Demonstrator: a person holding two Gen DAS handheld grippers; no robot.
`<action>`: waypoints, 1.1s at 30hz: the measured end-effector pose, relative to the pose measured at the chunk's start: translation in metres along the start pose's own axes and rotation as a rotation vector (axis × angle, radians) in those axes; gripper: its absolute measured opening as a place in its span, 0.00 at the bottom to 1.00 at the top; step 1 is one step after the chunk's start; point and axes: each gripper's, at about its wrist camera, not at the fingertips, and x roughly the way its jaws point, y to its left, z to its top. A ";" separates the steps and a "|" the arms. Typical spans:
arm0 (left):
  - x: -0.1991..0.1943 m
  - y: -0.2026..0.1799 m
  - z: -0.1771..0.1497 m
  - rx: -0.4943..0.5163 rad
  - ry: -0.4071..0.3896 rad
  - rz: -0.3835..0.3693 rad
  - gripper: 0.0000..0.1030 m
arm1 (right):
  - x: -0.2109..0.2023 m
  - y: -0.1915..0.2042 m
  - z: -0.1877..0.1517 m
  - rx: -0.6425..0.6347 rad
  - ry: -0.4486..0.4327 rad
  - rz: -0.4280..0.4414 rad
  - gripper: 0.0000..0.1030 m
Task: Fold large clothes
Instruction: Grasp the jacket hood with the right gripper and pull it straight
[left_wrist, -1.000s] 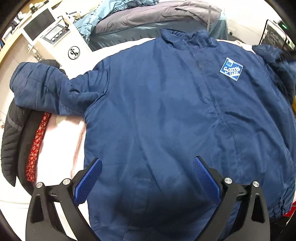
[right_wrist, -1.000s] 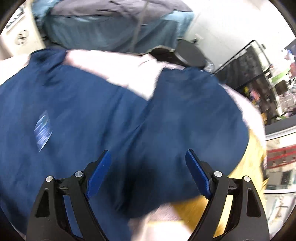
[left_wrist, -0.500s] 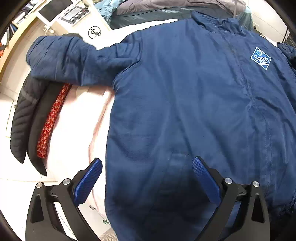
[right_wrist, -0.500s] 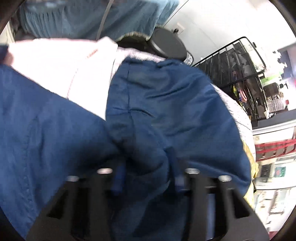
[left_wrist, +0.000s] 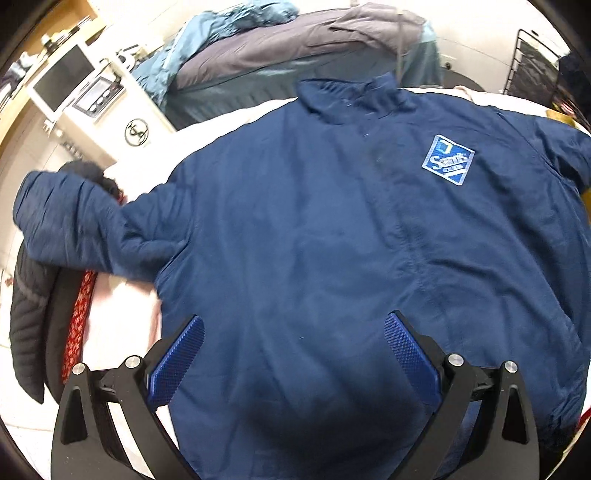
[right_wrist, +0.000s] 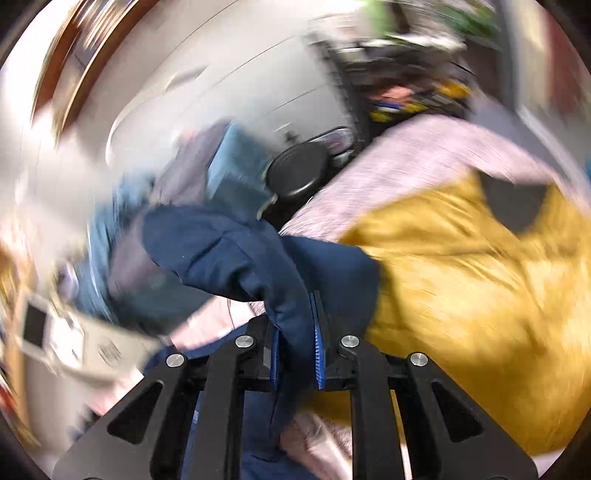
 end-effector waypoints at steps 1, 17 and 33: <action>-0.001 -0.002 0.000 0.007 -0.003 -0.006 0.94 | -0.007 -0.019 -0.004 0.049 -0.003 0.006 0.14; -0.004 0.000 -0.007 0.032 -0.006 0.009 0.94 | -0.052 -0.170 -0.047 0.463 -0.114 0.046 0.68; -0.001 0.041 -0.047 -0.117 0.056 0.059 0.94 | -0.023 -0.025 -0.016 0.014 -0.116 -0.021 0.15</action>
